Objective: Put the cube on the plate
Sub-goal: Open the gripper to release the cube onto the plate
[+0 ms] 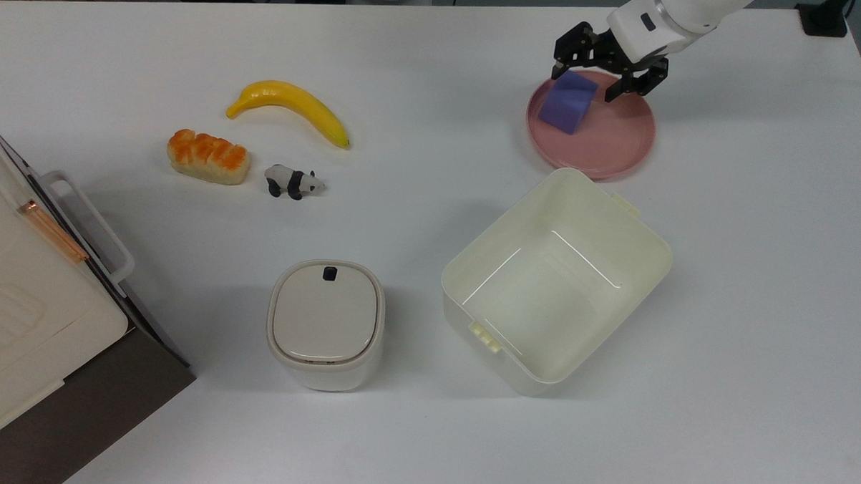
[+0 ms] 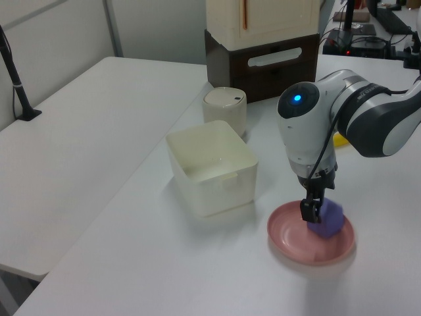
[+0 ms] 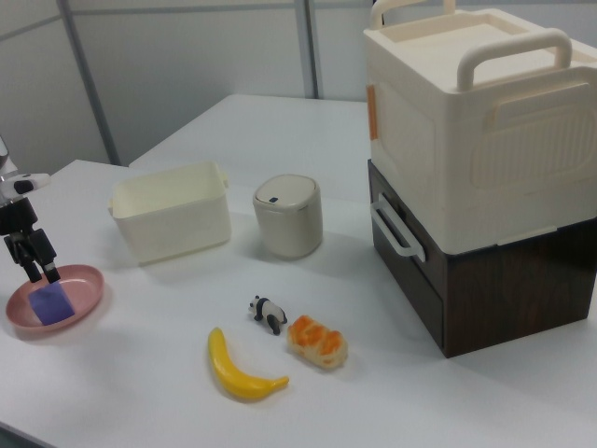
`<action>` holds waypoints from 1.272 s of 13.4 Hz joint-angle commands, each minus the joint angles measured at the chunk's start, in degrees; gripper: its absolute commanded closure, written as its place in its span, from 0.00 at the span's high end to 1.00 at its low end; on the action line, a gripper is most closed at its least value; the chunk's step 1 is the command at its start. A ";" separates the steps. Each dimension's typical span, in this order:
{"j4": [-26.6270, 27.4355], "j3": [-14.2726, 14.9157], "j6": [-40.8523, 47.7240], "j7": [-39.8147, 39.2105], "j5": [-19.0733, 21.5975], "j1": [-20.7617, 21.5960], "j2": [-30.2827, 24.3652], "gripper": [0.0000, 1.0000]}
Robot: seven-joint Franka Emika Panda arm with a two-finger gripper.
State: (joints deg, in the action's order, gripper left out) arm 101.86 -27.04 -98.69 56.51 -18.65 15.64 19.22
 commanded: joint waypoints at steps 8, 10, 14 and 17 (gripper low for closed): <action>-2.62 1.11 0.60 -4.98 0.02 -6.66 -5.06 1.00; -4.20 1.46 3.47 -12.51 1.24 -10.43 -7.43 1.00; -10.18 11.29 7.89 -28.79 3.97 -12.12 -10.95 1.00; -10.27 21.38 8.16 -41.01 6.42 -12.30 -14.73 1.00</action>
State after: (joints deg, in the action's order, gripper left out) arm 91.38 -13.90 -91.81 25.16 -15.97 2.58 8.18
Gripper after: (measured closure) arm 0.000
